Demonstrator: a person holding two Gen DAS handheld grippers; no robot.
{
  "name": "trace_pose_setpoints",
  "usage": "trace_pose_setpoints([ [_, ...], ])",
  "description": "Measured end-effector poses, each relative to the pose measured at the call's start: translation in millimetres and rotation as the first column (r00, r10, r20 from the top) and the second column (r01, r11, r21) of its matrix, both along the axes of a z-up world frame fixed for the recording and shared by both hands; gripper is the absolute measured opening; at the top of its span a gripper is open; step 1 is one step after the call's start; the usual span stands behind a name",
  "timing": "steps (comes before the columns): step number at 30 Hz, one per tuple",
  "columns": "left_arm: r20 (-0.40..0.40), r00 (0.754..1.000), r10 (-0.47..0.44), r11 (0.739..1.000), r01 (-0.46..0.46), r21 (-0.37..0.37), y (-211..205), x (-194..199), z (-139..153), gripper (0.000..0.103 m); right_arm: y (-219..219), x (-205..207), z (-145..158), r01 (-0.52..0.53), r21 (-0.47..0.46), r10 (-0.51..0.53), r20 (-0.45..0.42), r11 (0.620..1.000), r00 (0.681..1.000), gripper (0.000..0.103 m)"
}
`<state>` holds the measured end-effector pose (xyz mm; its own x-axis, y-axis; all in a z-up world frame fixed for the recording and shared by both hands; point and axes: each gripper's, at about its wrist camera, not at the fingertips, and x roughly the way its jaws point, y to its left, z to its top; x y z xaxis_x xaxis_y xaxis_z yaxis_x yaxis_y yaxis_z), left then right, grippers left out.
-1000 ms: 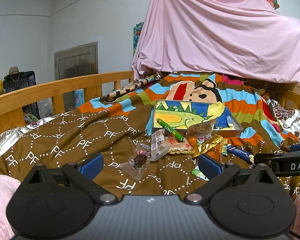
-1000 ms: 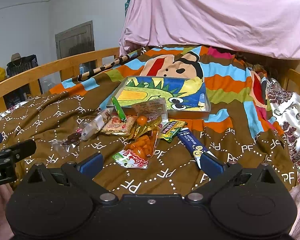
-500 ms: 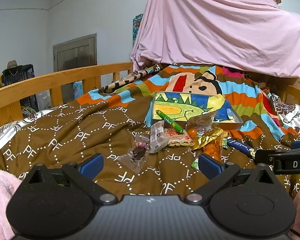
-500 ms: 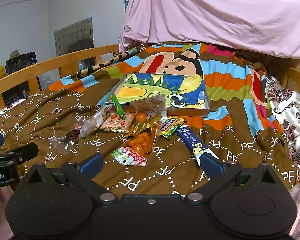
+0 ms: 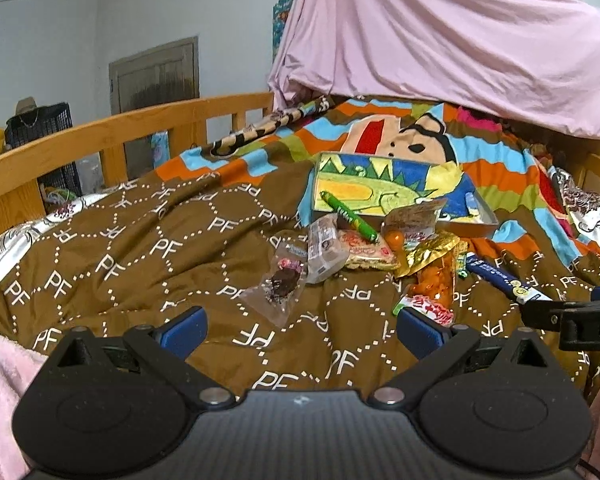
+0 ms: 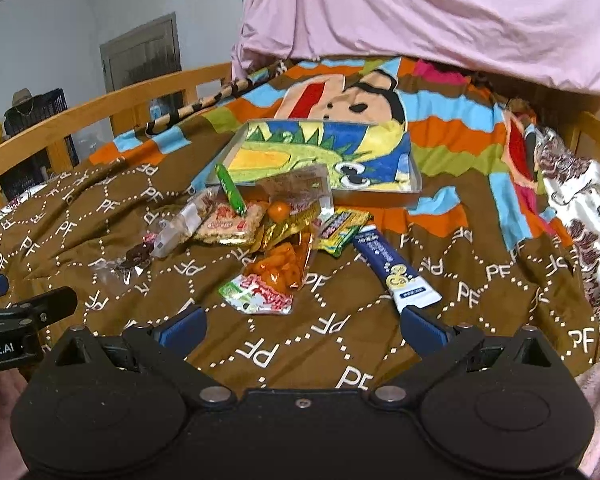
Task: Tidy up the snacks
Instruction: 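Lower the right tool to the orange pouch while the left tool approaches the granola bar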
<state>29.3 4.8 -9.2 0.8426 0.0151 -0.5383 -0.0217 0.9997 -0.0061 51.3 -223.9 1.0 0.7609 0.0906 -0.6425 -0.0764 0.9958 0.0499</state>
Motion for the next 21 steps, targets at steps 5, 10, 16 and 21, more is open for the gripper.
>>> trace_pose_setpoints([
  [5,-0.042,0.999,0.008,1.0,-0.009,-0.013,3,12,-1,0.103,4,11,-4,-0.038,-0.008,0.038,-0.055,0.999,0.998,0.102],
  [10,-0.077,0.997,0.013,1.0,-0.014,-0.007,4,25,-2,0.103,9,22,-7,-0.092,-0.032,0.089,-0.088,0.995,0.992,0.102],
  [16,-0.126,0.992,-0.001,1.0,0.0,-0.004,4,47,-2,0.103,13,40,-8,-0.156,-0.059,0.149,-0.106,0.986,0.983,0.102],
  [21,-0.149,0.987,-0.052,0.999,0.052,-0.003,5,73,1,0.103,15,59,-8,-0.199,-0.108,0.192,-0.076,0.974,0.979,0.102],
])
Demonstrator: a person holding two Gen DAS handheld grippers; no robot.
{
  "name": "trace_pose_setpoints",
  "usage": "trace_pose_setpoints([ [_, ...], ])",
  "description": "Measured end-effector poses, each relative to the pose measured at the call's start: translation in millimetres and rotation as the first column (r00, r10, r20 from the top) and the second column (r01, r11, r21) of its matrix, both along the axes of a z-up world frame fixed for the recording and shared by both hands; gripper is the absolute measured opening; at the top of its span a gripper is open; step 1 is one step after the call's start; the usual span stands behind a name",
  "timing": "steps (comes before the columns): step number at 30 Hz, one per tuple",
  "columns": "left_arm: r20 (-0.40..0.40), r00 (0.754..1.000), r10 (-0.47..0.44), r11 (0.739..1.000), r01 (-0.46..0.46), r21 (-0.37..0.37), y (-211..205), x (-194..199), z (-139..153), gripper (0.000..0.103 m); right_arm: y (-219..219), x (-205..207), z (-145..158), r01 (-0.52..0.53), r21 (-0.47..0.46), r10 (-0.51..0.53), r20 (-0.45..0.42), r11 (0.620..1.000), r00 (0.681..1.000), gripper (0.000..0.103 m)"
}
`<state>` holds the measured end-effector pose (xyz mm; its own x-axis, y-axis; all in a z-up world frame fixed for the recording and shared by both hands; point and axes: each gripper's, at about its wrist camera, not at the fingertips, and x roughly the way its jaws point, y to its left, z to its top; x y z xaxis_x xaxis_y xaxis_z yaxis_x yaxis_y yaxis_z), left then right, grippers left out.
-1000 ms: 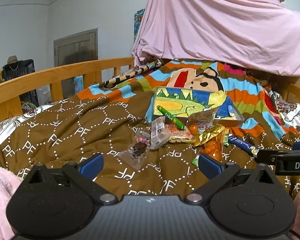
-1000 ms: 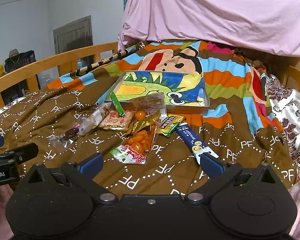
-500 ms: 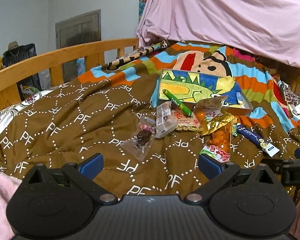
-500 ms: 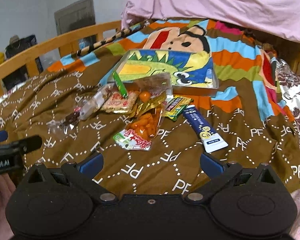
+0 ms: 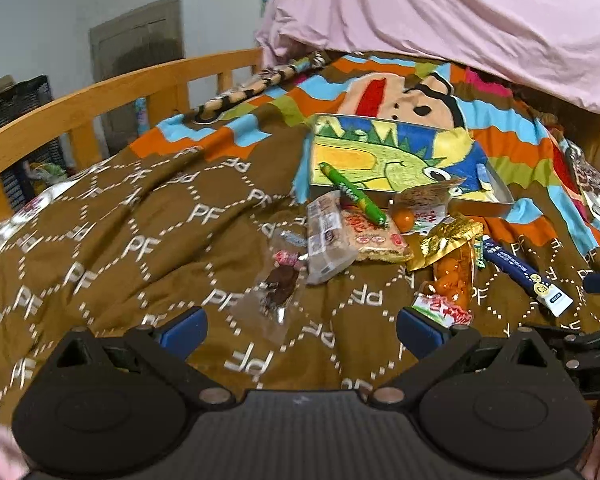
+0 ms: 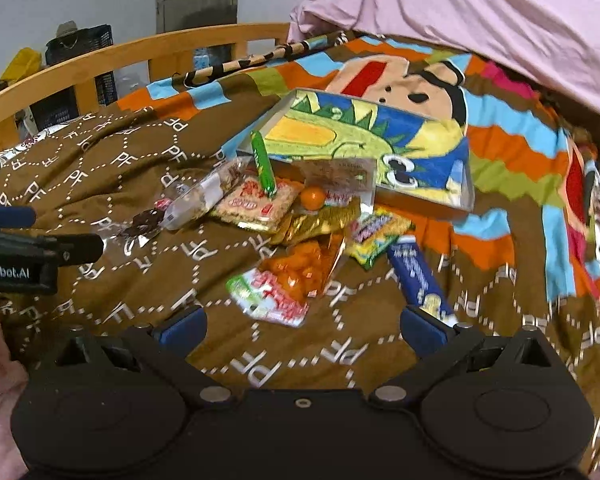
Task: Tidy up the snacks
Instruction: 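Lower the right tool to the orange pouch while the left tool approaches the granola bar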
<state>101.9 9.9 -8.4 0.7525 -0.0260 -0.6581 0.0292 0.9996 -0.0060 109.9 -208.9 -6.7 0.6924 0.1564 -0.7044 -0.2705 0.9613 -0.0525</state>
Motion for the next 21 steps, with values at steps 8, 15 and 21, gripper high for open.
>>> trace_pose_setpoints([
  [8,-0.005,0.993,-0.121,0.993,0.121,-0.011,4,52,2,0.103,-7,30,-13,0.026,0.104,-0.027,0.008,0.994,1.0,0.102],
  [15,0.041,0.979,-0.199,0.973,0.202,-0.113,11,101,-6,0.103,-7,56,-24,0.049,0.201,-0.044,-0.027,0.978,0.999,0.103],
  [21,-0.007,0.979,-0.203,0.957,0.197,-0.214,18,139,-28,0.103,6,75,-42,0.015,0.237,-0.011,-0.019,0.971,1.0,0.103],
])
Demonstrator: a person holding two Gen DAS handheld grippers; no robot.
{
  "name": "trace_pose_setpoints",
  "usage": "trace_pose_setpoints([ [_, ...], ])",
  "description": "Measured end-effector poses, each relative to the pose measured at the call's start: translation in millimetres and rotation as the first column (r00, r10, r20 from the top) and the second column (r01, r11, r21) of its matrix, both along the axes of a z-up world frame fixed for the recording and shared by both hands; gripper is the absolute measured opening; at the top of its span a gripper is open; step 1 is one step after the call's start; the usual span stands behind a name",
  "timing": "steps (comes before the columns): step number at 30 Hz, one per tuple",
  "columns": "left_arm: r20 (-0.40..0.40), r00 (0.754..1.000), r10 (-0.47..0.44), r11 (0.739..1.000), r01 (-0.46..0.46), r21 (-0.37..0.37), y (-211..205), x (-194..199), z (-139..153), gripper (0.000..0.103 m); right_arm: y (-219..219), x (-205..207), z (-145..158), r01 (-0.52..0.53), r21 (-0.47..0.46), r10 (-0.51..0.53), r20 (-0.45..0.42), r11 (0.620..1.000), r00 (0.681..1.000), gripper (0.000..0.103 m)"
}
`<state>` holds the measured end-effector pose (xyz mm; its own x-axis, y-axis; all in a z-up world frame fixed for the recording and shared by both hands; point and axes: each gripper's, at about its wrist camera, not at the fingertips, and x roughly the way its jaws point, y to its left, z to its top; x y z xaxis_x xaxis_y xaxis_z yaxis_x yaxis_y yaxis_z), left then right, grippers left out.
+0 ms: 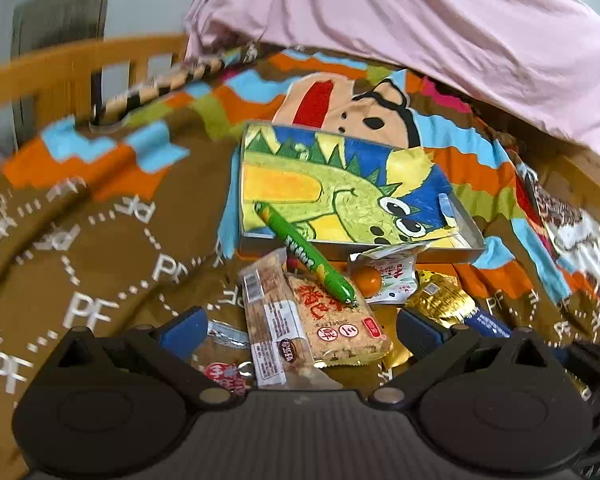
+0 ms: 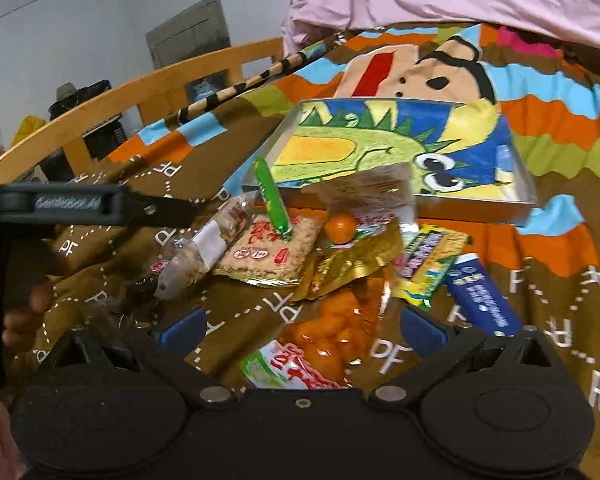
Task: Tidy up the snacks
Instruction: 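Lower the right tool to the orange pouch while the left tool approaches the granola bar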
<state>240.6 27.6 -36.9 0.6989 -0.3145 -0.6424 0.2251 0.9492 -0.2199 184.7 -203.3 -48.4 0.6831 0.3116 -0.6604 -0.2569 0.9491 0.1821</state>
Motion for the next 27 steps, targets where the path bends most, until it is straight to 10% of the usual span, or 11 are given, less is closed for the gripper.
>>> trace_pose_setpoints([
  [12,-0.121,0.992,0.025,0.991,-0.041,-0.129,6,32,-30,0.102,1,35,-41,0.044,0.062,-0.032,-0.181,0.997,0.983,0.102],
  [20,-0.16,0.987,0.018,0.965,-0.059,-0.257,18,44,-40,0.081,5,37,-43,0.094,0.014,-0.091,-0.146,0.995,0.985,0.079],
  [27,-0.24,0.97,0.049,0.947,-0.121,-0.297,28,58,-59,0.051,8,41,-51,0.101,-0.009,-0.101,-0.152,0.995,0.983,0.079],
])
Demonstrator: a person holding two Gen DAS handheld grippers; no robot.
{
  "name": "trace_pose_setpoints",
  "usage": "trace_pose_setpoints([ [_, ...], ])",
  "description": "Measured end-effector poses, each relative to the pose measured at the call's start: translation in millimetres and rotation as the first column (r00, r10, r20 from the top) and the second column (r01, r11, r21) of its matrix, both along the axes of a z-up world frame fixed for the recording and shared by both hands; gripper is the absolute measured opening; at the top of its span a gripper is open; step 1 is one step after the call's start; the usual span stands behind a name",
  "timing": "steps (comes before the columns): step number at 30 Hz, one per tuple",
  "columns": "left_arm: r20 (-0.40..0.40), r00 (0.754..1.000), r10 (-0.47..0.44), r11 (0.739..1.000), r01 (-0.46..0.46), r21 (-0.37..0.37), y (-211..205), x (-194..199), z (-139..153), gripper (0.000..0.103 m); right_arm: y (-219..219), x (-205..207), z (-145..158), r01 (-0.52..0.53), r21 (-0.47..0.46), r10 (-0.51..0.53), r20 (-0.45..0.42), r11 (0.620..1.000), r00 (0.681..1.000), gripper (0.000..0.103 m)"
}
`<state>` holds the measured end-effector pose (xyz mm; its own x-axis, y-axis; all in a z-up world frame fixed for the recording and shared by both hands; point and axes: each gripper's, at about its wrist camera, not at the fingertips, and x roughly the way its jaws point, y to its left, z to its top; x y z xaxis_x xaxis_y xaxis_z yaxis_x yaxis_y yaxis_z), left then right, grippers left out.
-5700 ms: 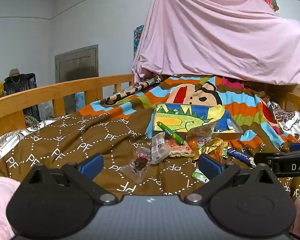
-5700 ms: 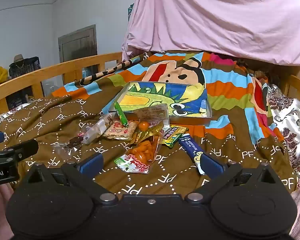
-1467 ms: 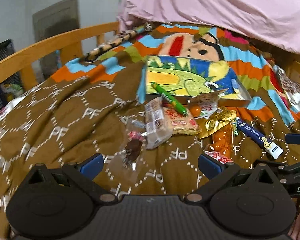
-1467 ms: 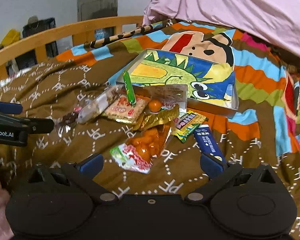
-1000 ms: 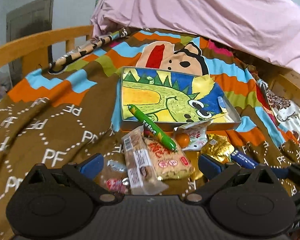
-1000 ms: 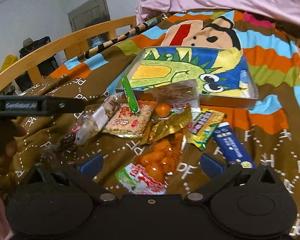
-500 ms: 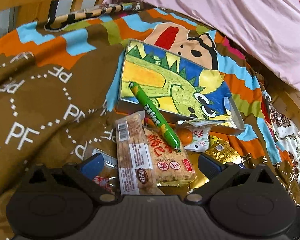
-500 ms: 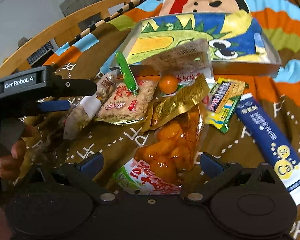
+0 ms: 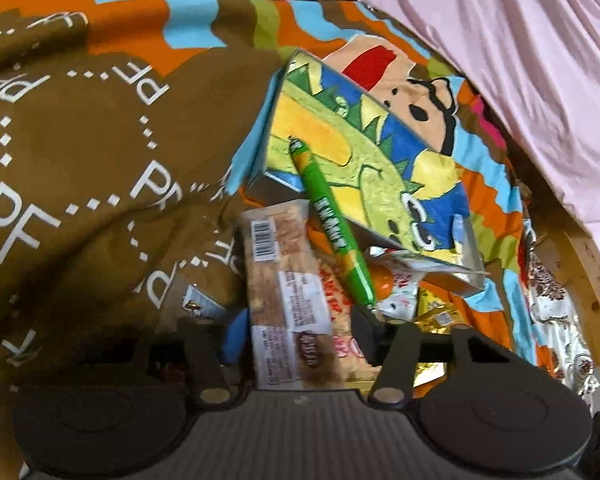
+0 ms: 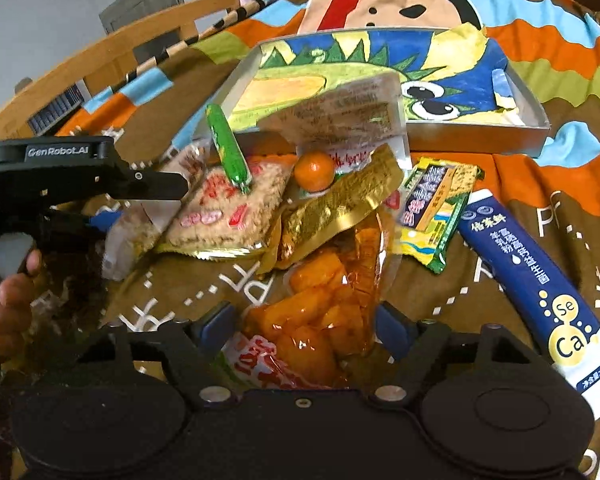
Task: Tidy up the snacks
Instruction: 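Lower the right tool to the orange pouch while the left tool approaches the granola bar, then close the right tool on the orange pouch while the left tool grasps the granola bar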
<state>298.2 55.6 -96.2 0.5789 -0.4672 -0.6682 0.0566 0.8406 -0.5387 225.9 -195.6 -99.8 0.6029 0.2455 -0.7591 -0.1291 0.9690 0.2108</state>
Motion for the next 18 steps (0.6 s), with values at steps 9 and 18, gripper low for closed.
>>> trace_pose_setpoints([
  [9,-0.019,0.999,-0.025,0.998,0.027,0.065,-8,-19,9,0.044,6,-4,0,-0.05,-0.052,0.051,0.003,0.997,0.999,0.075],
  [18,-0.035,0.998,-0.057,0.996,0.059,0.062,-12,-27,10,0.052,-1,-6,0,-0.016,-0.011,0.016,0.018,1.0,1.0,0.073],
])
